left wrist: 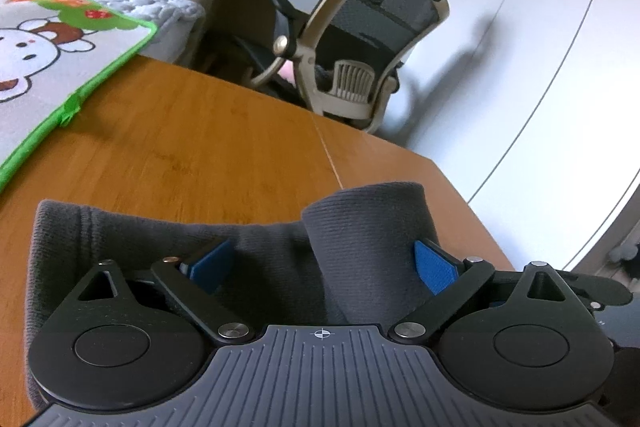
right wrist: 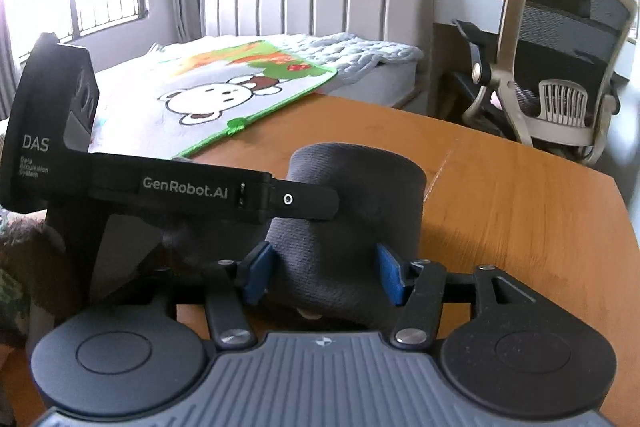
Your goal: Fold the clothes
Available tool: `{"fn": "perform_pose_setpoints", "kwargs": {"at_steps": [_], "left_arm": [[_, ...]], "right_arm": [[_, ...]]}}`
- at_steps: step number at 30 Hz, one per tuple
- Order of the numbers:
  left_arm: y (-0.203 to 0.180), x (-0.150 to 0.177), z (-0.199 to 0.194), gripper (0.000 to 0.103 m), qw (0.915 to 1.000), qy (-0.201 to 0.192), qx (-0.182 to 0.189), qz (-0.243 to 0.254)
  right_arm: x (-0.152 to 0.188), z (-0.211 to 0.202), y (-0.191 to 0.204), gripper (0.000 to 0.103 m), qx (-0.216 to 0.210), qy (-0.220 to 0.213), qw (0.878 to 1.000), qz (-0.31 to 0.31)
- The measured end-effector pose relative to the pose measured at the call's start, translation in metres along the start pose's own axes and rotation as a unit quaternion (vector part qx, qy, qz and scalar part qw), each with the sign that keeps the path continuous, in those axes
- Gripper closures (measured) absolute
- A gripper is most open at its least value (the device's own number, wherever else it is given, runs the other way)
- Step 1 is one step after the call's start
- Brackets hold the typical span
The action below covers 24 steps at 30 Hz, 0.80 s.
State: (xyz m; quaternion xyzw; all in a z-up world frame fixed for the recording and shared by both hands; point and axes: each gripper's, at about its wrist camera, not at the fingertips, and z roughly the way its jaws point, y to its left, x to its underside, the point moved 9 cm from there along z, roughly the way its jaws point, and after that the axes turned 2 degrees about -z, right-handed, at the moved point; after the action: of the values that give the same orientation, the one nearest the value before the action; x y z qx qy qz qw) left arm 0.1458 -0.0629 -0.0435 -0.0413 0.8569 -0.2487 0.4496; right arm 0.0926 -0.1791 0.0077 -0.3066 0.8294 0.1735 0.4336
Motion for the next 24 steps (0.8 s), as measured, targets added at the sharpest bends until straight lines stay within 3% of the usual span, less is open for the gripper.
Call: {"fn": "perform_pose_setpoints", "kwargs": {"at_steps": [3, 7, 11, 21, 23, 24], "left_arm": [[0.000, -0.002, 0.003, 0.003, 1.0000, -0.003, 0.004, -0.005], [0.001, -0.005, 0.009, 0.002, 0.9999, -0.008, -0.011, -0.010], [-0.002, -0.007, 0.014, 0.000, 0.9995, -0.010, -0.029, -0.008], [-0.003, -0.007, 0.014, 0.000, 0.9998, -0.005, -0.018, -0.007], [-0.002, -0.007, 0.014, 0.000, 0.9998, -0.006, -0.017, -0.008], [-0.002, -0.007, 0.014, 0.000, 0.9998, -0.006, -0.017, -0.008]], "right_arm": [[0.001, 0.006, -0.002, 0.032, -0.020, -0.004, 1.000, -0.023], [0.001, 0.010, -0.013, 0.032, -0.064, -0.010, 0.996, -0.062], [0.001, 0.007, -0.027, 0.032, -0.091, -0.010, 0.995, -0.042], [0.011, -0.020, -0.056, 0.032, -0.041, -0.025, 0.996, 0.072], [0.013, -0.026, -0.063, 0.036, -0.029, -0.027, 0.994, 0.100], [0.014, -0.030, -0.067, 0.044, -0.023, -0.028, 0.993, 0.115]]}}
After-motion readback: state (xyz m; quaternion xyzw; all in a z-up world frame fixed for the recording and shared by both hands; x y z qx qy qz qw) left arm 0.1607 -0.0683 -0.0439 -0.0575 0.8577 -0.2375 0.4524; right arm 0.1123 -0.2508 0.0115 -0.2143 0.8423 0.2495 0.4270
